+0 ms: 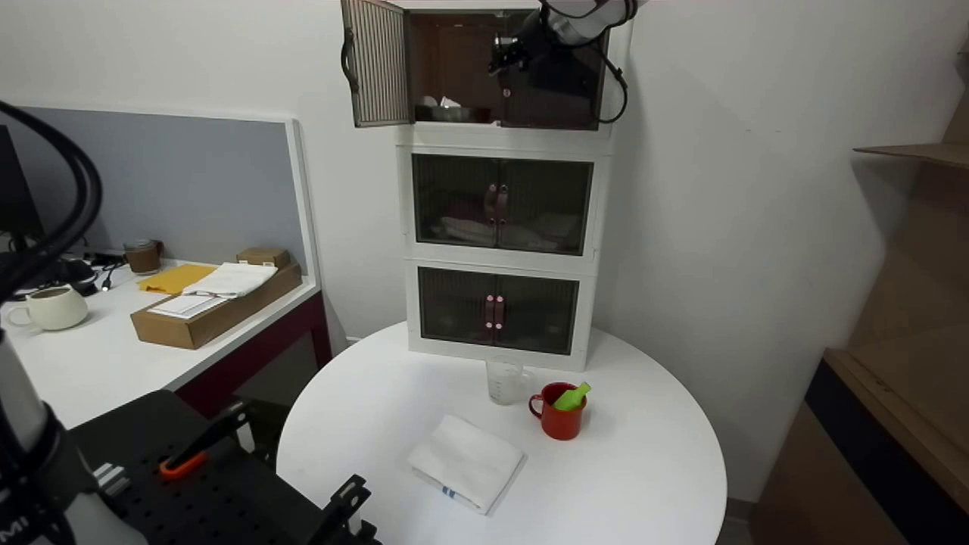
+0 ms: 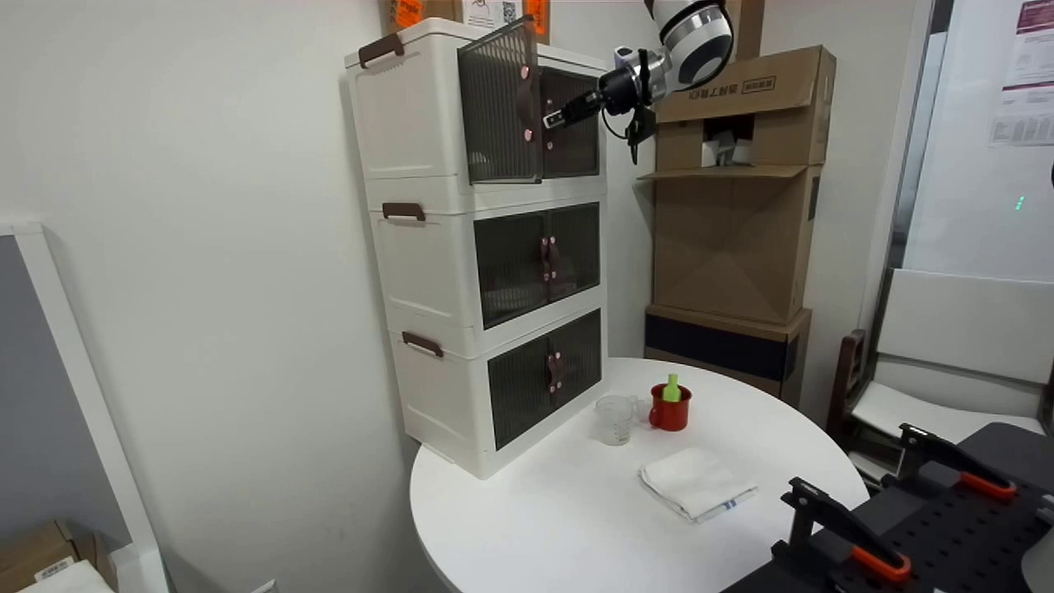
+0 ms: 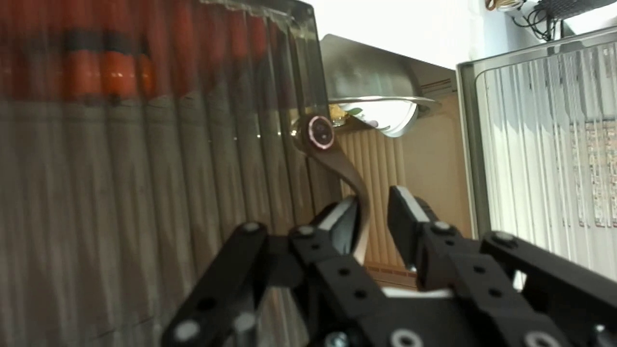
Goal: Open the topmost cabinet doors
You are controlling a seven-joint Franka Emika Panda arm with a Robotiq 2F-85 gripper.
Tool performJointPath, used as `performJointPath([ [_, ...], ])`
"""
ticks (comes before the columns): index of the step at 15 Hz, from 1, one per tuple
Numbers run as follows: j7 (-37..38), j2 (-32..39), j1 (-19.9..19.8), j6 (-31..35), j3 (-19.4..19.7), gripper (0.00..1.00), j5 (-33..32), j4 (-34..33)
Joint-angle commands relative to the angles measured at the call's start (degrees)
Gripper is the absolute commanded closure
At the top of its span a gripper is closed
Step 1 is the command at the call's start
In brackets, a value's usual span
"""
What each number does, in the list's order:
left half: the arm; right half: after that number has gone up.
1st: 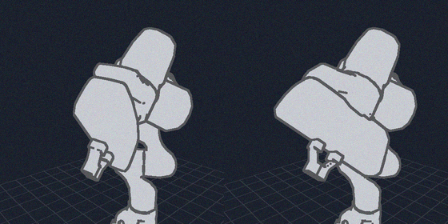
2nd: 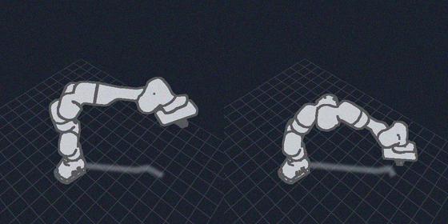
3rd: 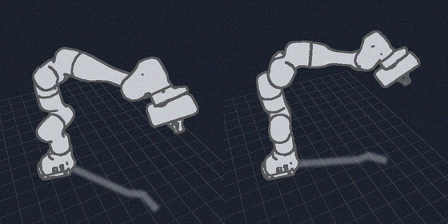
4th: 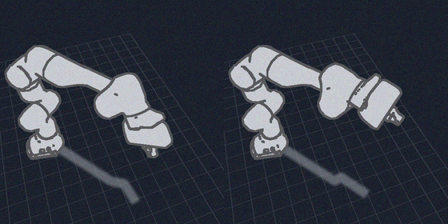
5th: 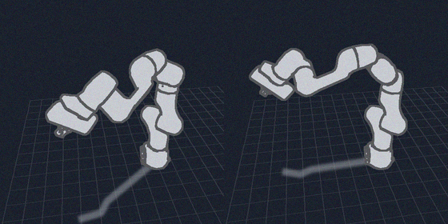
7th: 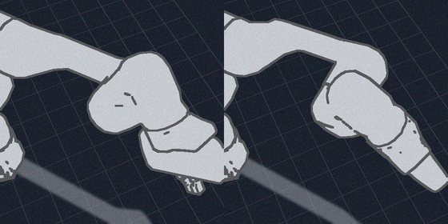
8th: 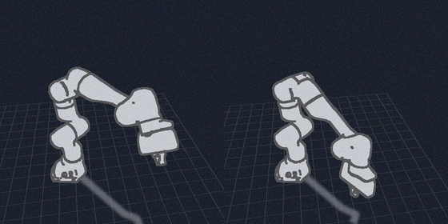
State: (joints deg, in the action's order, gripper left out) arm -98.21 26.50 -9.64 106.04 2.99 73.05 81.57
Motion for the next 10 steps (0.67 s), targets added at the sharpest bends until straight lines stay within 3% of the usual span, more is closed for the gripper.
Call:
performJointPath([
  [1,-0.3,-0.4,-0.1,-2.1,-0.8,1.00,-0.9,0.7],
  [10,-2.2,-3.9,-2.3,-4.3,-0.3,0.98,0.9,5.0],
])
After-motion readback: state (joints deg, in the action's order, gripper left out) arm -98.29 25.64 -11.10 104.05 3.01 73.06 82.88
